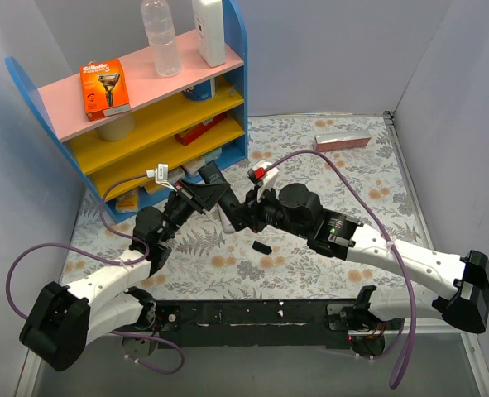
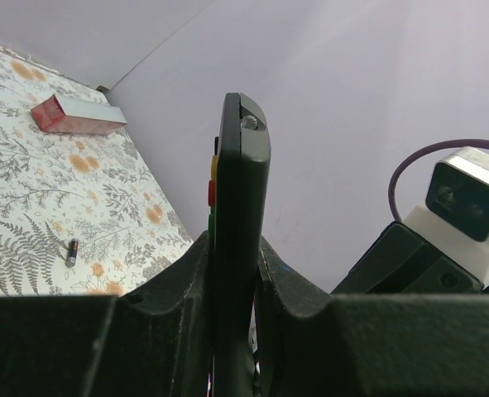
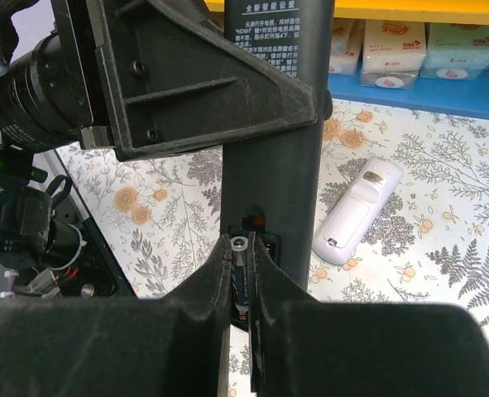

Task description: Load the batteries into the remote control

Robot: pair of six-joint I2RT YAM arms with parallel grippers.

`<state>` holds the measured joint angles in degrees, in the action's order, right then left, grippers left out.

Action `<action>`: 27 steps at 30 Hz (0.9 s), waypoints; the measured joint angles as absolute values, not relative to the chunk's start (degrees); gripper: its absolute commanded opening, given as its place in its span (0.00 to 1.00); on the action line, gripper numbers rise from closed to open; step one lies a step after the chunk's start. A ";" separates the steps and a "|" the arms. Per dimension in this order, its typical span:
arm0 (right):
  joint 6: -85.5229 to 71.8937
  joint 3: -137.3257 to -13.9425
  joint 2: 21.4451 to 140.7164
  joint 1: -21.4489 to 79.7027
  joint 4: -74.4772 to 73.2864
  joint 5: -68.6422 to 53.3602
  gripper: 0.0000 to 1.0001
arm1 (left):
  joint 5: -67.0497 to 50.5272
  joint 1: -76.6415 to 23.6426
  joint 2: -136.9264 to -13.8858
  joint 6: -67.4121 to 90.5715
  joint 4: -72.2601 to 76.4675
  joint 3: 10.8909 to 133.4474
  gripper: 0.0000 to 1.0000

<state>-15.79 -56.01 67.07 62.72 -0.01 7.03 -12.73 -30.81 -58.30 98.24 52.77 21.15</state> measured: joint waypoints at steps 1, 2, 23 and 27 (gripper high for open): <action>-15.64 -56.31 67.24 62.72 -0.27 6.85 0.13 | -12.73 -30.79 -58.30 98.24 52.84 21.15 0.00; -15.55 -56.62 67.48 62.74 -0.49 6.66 0.14 | -12.73 -30.72 -58.30 98.26 52.90 21.15 0.00; -14.81 -57.93 67.68 63.11 -1.78 5.87 0.26 | -13.76 -30.57 -58.33 98.78 54.54 20.97 0.00; -14.83 -57.93 67.55 63.22 -2.00 5.65 0.28 | -14.20 -30.57 -58.33 99.04 54.59 20.97 0.00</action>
<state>-14.83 -57.93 67.55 63.22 -2.00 5.65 -14.20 -30.57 -58.33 99.04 54.59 20.97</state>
